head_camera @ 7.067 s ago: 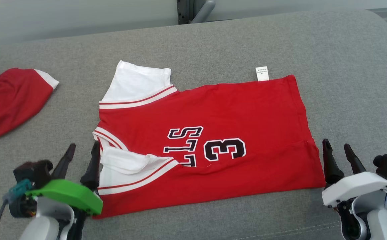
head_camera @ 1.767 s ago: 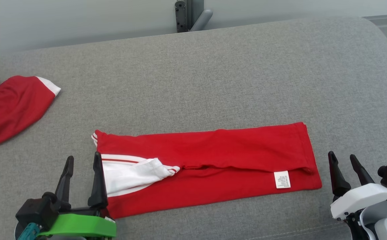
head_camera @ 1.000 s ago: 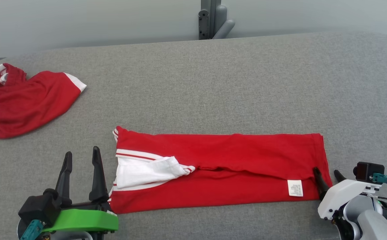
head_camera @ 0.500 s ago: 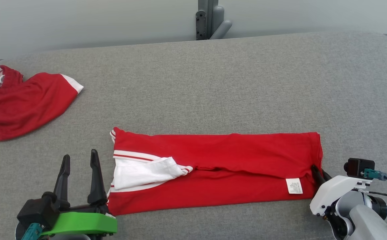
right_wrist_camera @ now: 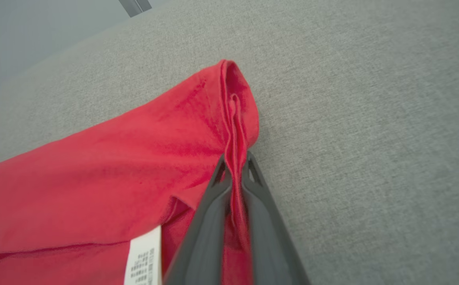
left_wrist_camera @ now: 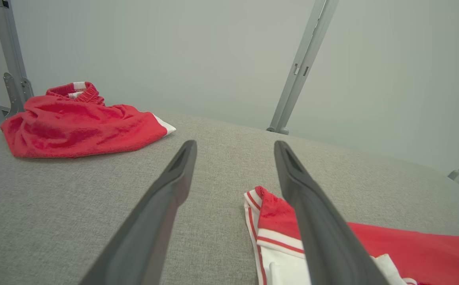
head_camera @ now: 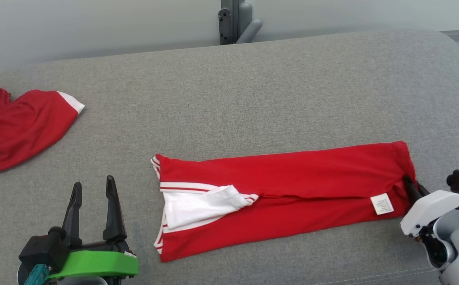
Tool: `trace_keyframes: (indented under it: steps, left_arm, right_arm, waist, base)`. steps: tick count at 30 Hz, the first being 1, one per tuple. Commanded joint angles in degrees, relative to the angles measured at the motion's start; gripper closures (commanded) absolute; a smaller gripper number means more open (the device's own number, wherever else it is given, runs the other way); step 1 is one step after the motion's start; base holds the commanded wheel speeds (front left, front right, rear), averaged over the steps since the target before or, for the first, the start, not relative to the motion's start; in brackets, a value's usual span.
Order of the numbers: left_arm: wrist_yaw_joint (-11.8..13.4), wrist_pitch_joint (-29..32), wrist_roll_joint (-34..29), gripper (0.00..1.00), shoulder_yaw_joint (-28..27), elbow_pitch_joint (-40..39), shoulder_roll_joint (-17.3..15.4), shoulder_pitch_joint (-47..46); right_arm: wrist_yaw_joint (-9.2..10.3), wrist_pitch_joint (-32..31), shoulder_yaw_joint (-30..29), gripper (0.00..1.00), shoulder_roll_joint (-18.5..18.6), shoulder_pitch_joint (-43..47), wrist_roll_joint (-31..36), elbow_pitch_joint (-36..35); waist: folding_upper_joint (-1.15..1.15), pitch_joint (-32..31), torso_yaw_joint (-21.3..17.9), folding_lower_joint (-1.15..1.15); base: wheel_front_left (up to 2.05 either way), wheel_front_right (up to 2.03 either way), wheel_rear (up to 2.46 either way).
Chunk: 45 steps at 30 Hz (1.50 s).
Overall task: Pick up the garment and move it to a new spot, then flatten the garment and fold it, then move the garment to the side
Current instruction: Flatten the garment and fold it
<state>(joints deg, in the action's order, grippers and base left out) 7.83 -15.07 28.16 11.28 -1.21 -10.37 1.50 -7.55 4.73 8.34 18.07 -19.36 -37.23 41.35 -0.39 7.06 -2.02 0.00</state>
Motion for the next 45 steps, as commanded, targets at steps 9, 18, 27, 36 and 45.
trace_keyframes:
  steps: [9,18,27,36,45]
  left_arm:
    - [-0.7,0.0,-0.8,0.00,-0.5,0.4,0.6,-1.6]
    - [-1.7,-0.1,-1.5,0.00,-0.7,1.5,1.5,-2.4]
    - [-2.4,-0.1,-1.9,0.00,-1.3,2.2,2.1,-2.4]
    - [-3.3,-0.1,-2.1,0.00,-0.7,3.1,2.6,-3.0]
    - [-4.0,-0.1,-2.2,0.00,-0.1,3.9,2.9,-3.7]
  right_arm:
    - [0.12,-0.3,-4.3,1.00,5.2,-1.3,0.7,-0.5]
    - [0.09,-4.4,-1.4,1.00,2.4,2.0,-4.2,-11.6]
    - [0.08,-11.6,2.4,1.00,0.7,8.9,-8.8,-32.5]
    - [0.06,-16.8,10.0,1.00,-5.2,8.9,-9.6,-40.7]
    - [0.06,-16.1,17.9,1.00,-10.6,5.1,-10.6,-36.6]
  waist:
    - [0.39,1.3,-1.5,0.00]
    - [0.39,1.0,-2.6,0.00]
    - [0.39,0.7,-3.3,0.00]
    - [0.39,0.5,-1.7,0.00]
    - [0.39,0.4,0.8,0.00]
  base:
    - [0.00,0.00,0.00]
    - [0.00,0.00,0.00]
    - [0.00,0.00,0.00]
    - [0.00,0.00,0.00]
    - [0.00,0.00,0.00]
